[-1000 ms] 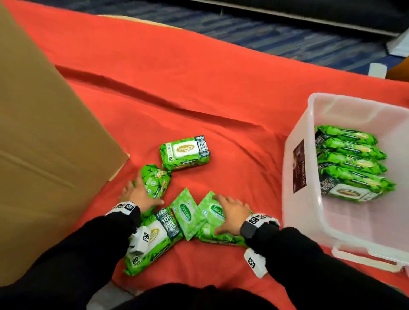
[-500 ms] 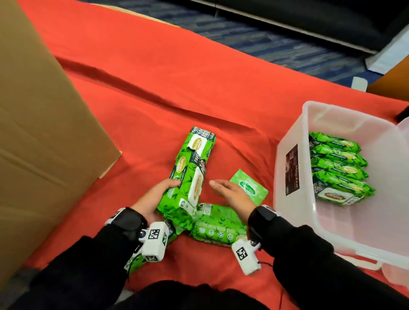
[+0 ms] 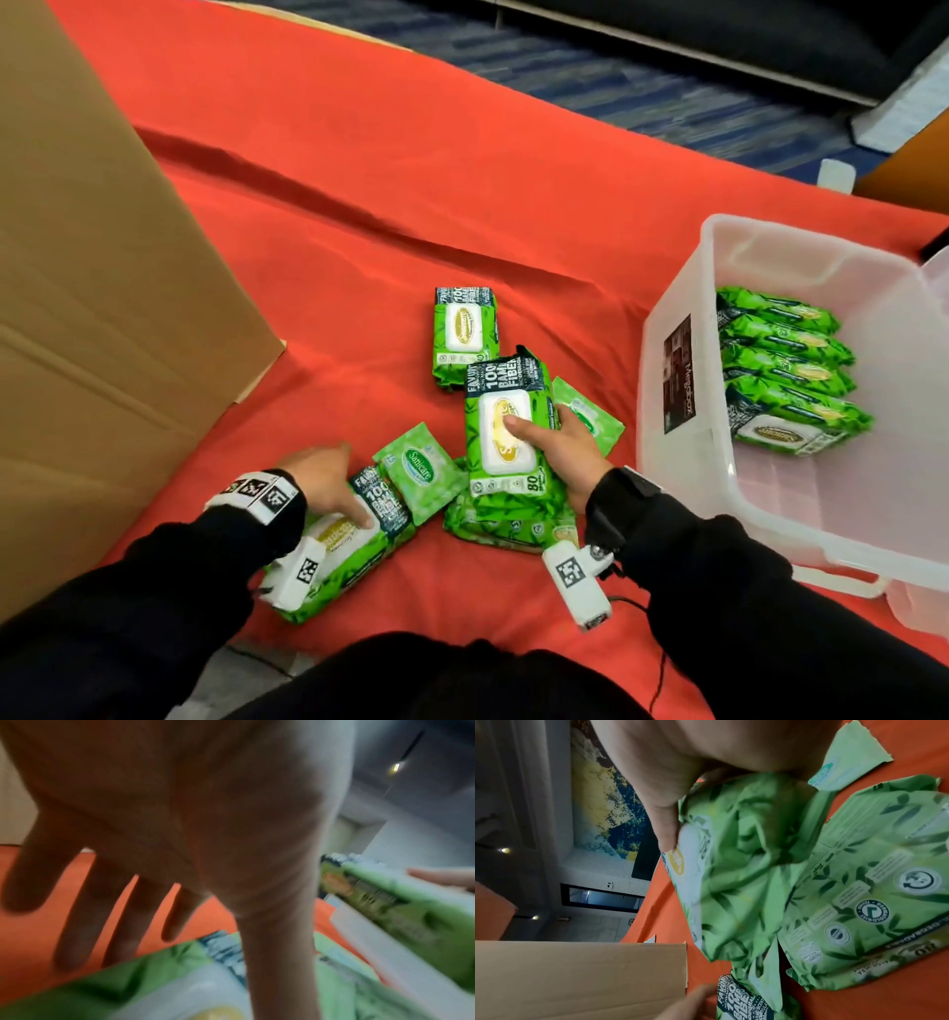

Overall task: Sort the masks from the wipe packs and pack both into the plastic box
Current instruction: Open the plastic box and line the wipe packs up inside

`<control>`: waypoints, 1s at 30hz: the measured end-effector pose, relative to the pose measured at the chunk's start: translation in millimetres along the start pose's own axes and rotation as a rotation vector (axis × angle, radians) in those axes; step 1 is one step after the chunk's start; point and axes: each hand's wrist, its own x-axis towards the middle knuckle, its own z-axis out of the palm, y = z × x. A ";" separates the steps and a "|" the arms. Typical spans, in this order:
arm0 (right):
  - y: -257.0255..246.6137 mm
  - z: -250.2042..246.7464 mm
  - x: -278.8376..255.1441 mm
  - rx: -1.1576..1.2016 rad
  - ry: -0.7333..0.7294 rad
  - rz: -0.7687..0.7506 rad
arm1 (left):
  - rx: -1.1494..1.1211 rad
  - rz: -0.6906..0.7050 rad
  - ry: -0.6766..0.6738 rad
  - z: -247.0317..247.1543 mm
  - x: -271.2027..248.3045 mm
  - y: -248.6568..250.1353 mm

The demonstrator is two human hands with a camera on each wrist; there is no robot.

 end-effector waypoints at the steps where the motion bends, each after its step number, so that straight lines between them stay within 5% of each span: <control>1: 0.8 -2.7 0.5 0.013 0.001 0.011 | -0.019 0.002 -0.079 5.7 0.5 -4.7; 10: -43.9 -22.3 -45.5 0.050 -0.042 0.031 | -0.207 0.065 -0.237 2.7 4.0 -8.8; 15: -114.0 -66.8 -92.7 0.006 -0.041 -0.075 | -0.836 0.273 -0.325 -31.1 -20.8 17.6; 20: -186.3 -130.5 -109.5 -0.231 0.038 -0.223 | -1.484 0.290 -0.256 -51.2 -34.0 78.0; 25: -240.4 -199.2 -98.0 -0.982 0.181 -0.381 | -1.853 0.243 -0.204 -62.7 -37.9 133.0; 27: -242.9 -228.0 -74.7 -1.411 0.254 -0.293 | -1.902 0.231 -0.163 -64.3 -35.9 145.5; 30: -217.1 -263.8 -28.4 -1.717 0.208 -0.041 | -1.944 0.221 -0.157 -65.6 -34.2 152.4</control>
